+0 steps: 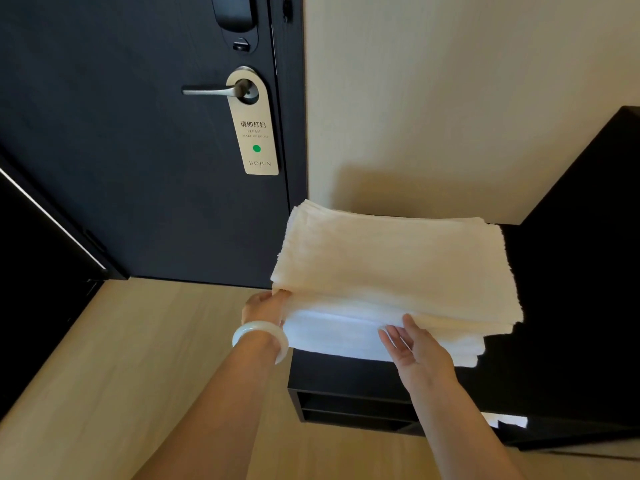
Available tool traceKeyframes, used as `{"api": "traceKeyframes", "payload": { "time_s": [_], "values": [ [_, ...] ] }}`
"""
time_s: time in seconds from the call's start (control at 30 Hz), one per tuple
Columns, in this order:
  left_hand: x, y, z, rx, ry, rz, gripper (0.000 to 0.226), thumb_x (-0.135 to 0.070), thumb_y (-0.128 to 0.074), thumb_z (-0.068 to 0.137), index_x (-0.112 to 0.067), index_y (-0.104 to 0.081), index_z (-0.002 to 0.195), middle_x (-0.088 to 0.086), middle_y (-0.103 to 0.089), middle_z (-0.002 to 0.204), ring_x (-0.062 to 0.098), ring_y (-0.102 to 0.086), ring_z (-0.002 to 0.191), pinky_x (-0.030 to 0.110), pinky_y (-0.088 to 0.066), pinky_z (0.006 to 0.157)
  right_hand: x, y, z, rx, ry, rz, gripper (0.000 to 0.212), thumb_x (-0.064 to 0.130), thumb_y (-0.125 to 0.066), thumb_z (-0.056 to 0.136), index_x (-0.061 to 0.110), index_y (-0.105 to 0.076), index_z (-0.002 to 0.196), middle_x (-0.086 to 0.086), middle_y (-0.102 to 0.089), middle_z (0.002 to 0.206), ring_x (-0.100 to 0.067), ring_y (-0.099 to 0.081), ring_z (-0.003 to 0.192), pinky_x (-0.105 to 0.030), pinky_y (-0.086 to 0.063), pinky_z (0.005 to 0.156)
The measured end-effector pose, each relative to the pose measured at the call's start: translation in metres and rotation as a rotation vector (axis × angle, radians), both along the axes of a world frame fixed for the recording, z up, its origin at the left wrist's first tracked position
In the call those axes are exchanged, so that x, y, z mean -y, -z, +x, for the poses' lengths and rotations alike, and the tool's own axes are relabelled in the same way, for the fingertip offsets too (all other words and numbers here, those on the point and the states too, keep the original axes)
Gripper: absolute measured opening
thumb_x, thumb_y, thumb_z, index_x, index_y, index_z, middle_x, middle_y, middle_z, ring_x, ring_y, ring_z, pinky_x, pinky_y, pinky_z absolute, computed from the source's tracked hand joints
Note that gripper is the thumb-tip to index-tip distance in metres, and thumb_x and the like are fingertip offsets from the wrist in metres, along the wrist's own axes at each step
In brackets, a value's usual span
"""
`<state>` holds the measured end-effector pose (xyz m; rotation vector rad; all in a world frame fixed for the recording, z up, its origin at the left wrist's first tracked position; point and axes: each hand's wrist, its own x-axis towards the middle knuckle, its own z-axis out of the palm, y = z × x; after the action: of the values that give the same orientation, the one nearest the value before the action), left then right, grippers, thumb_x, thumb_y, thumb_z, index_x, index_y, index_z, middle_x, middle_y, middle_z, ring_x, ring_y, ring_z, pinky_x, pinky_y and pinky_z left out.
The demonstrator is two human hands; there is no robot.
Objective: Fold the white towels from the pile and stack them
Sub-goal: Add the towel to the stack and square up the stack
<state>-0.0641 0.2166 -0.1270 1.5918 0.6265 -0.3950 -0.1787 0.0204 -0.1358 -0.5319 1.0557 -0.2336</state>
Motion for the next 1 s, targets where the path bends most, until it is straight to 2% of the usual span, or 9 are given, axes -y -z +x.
{"api": "traceKeyframes", "payload": {
  "time_s": [0.1, 0.23, 0.33, 0.47, 0.6, 0.7, 0.77, 0.9, 1.0],
  "values": [
    [0.002, 0.004, -0.005, -0.008, -0.078, -0.066, 0.018, -0.028, -0.072, 0.084, -0.023, -0.062, 0.098, 0.003, -0.058, 0.079, 0.019, -0.058, 0.071, 0.043, -0.056, 0.09, -0.003, 0.0, 0.002, -0.018, 0.027, 0.036, 0.022, 0.007, -0.074, 0.084, 0.001, -0.064, 0.103, -0.016, -0.067, 0.1, -0.029, -0.068, 0.096, -0.05, -0.058, 0.088],
    [0.004, 0.006, -0.01, 0.084, -0.149, -0.053, 0.02, -0.033, -0.077, 0.083, -0.027, -0.065, 0.099, -0.003, -0.064, 0.08, 0.013, -0.063, 0.072, 0.03, -0.052, 0.073, -0.007, 0.001, 0.0, 0.044, 0.055, 0.113, 0.027, 0.01, -0.075, 0.083, 0.001, -0.063, 0.105, -0.018, -0.067, 0.107, -0.033, -0.067, 0.1, -0.05, -0.055, 0.093],
    [0.001, 0.006, -0.011, 0.109, -0.12, -0.006, 0.022, -0.035, -0.077, 0.083, -0.026, -0.066, 0.1, -0.002, -0.068, 0.084, 0.012, -0.065, 0.076, 0.028, -0.045, 0.068, -0.008, 0.002, -0.001, 0.077, 0.049, 0.131, 0.029, 0.011, -0.075, 0.083, 0.001, -0.063, 0.107, -0.02, -0.067, 0.109, -0.036, -0.067, 0.099, -0.049, -0.056, 0.091],
    [-0.002, 0.007, -0.009, 0.064, -0.119, 0.011, 0.027, -0.034, -0.078, 0.082, -0.018, -0.065, 0.1, 0.002, -0.071, 0.076, 0.013, -0.069, 0.068, 0.026, -0.046, 0.06, -0.007, 0.004, -0.001, 0.108, 0.021, 0.142, 0.032, 0.012, -0.074, 0.083, 0.001, -0.061, 0.111, -0.022, -0.068, 0.11, -0.037, -0.067, 0.099, -0.051, -0.056, 0.086],
    [0.004, 0.004, -0.009, -0.059, -0.117, -0.228, 0.032, -0.028, -0.077, 0.084, -0.001, -0.068, 0.097, 0.016, -0.074, 0.089, 0.026, -0.074, 0.074, 0.041, -0.061, 0.077, -0.006, 0.002, 0.003, 0.123, -0.011, 0.142, 0.038, 0.012, -0.076, 0.082, 0.001, -0.06, 0.114, -0.023, -0.068, 0.111, -0.039, -0.067, 0.102, -0.051, -0.057, 0.083],
    [0.008, 0.003, -0.008, 0.005, -0.172, -0.349, 0.034, -0.018, -0.077, 0.085, -0.012, -0.059, 0.114, 0.017, -0.068, 0.103, 0.032, -0.072, 0.086, 0.048, -0.061, 0.075, -0.005, 0.001, 0.005, 0.112, -0.015, 0.135, 0.036, 0.01, -0.075, 0.083, 0.001, -0.059, 0.115, -0.024, -0.067, 0.112, -0.039, -0.066, 0.103, -0.051, -0.057, 0.087],
    [0.01, -0.001, -0.009, 0.043, -0.186, -0.403, 0.033, -0.013, -0.074, 0.086, -0.015, -0.059, 0.115, 0.016, -0.068, 0.104, 0.034, -0.071, 0.091, 0.048, -0.061, 0.073, -0.004, 0.0, 0.005, 0.112, -0.014, 0.125, 0.034, 0.008, -0.074, 0.084, 0.001, -0.06, 0.114, -0.025, -0.067, 0.111, -0.038, -0.067, 0.101, -0.05, -0.057, 0.088],
    [0.011, -0.001, -0.015, 0.141, -0.204, -0.351, 0.028, -0.011, -0.078, 0.082, -0.013, -0.063, 0.105, 0.015, -0.069, 0.1, 0.033, -0.072, 0.088, 0.043, -0.062, 0.066, 0.001, 0.004, 0.002, 0.122, -0.042, 0.082, 0.027, 0.008, -0.073, 0.086, 0.007, -0.062, 0.11, -0.023, -0.07, 0.108, -0.037, -0.069, 0.099, -0.051, -0.058, 0.081],
    [0.006, 0.009, -0.024, 0.067, -0.167, -0.281, 0.028, -0.011, -0.077, 0.083, -0.013, -0.063, 0.108, 0.013, -0.069, 0.102, 0.029, -0.071, 0.088, 0.045, -0.06, 0.08, 0.003, 0.009, -0.004, 0.069, -0.111, 0.057, 0.03, 0.009, -0.073, 0.086, 0.007, -0.061, 0.113, -0.021, -0.069, 0.109, -0.036, -0.067, 0.102, -0.053, -0.057, 0.083]
  ]
}}
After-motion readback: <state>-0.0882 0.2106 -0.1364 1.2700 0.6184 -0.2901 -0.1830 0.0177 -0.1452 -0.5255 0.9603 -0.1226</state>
